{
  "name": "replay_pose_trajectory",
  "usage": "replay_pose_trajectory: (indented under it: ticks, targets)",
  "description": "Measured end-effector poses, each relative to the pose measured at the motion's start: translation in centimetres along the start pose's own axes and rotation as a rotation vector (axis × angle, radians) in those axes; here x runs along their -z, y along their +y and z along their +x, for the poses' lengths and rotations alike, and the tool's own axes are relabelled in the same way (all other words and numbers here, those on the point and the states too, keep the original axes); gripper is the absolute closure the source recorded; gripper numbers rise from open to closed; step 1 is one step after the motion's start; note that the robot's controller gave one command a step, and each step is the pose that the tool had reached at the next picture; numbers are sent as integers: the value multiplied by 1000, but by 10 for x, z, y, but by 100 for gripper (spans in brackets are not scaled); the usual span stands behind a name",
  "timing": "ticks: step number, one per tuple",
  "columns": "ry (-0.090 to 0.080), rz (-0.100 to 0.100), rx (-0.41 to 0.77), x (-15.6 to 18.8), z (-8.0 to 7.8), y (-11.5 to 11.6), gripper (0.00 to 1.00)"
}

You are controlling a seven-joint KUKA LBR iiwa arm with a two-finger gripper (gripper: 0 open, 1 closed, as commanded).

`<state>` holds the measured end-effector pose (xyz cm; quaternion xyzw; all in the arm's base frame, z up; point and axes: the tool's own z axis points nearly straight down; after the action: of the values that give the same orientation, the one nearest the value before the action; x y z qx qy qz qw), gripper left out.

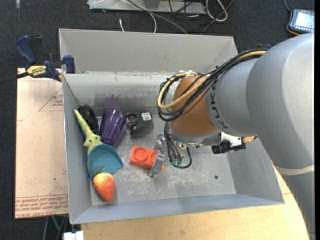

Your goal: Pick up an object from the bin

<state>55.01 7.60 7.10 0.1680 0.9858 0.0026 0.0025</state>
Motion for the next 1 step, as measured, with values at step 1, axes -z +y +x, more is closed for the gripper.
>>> replay_pose_trajectory:
  ticks: [1]
  targets:
    - [10, 5, 1, 37, 3, -1, 100]
